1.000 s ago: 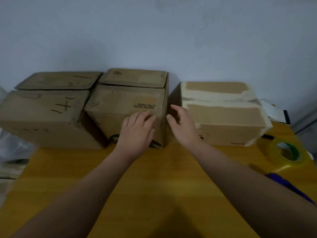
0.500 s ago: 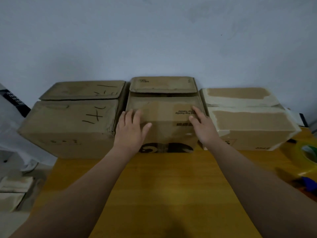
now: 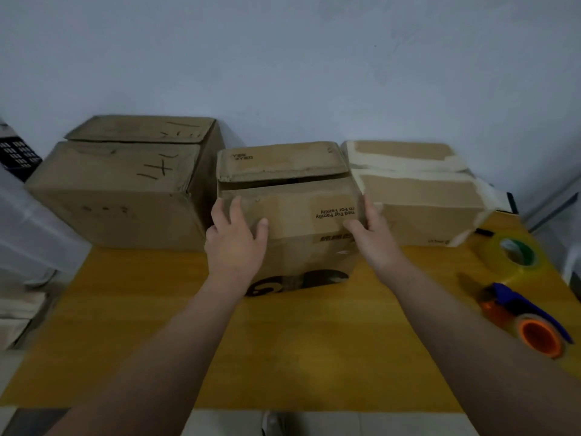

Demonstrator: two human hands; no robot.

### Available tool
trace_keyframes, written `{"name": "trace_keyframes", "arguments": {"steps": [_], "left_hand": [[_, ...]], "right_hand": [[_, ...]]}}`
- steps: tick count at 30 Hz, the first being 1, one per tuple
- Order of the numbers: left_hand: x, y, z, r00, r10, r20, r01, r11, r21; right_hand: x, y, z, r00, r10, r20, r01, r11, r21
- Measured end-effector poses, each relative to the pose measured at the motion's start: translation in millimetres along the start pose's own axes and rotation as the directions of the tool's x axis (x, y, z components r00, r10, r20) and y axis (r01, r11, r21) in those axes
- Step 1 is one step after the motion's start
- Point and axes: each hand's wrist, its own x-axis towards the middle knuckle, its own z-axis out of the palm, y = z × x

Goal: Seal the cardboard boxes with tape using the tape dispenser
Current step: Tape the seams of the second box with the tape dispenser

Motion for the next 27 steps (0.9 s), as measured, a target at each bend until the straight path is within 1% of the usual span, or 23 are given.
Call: {"name": "trace_keyframes", "arguments": {"steps": [2,4,8,13,15,18,22,25,27], "left_hand": [[-34,3,1,1.0,-0.018,0.006,0.017,0.994,0.108],[-70,5,-1,0.999,-0.036,0.023,0.031,0.984,0.176],[-132,9,-8,0.998,-0.046,0.048,0.034,0.973,0.226],[-192,13,-14,0.996,-0.041,0.084,0.023,0.979,0.204],[-209,19,-13,0.997,-0.021,0.076,0.005,0.978,0.207],[-221,35,-6,0.998,0.035,0.06,-0.048,0.973,0.228],[-215,63,9,0.989,0.108,0.103,-0.129,0.963,0.235],[-205,81,24,0.976,0.149,0.158,-0.183,0.956,0.23],[-197,91,32,0.968,0.19,0.163,-0.227,0.941,0.252]], "right_hand": [[-27,10,-9,0.999,-0.02,0.044,0.022,0.999,-0.044],[-56,19,-18,0.996,-0.043,0.075,0.047,0.997,-0.064],[-104,35,-34,0.994,-0.072,0.084,0.077,0.995,-0.067],[-155,52,-53,0.991,-0.101,0.091,0.104,0.994,-0.036],[-172,59,-61,0.992,-0.115,0.059,0.117,0.992,-0.042],[-186,70,-79,0.995,-0.09,-0.034,0.089,0.996,-0.027],[-192,75,-107,0.977,-0.151,-0.151,0.154,0.988,0.003],[-187,79,-127,0.972,-0.128,-0.195,0.136,0.99,0.025],[-183,82,-137,0.971,-0.099,-0.218,0.104,0.994,0.013]]}}
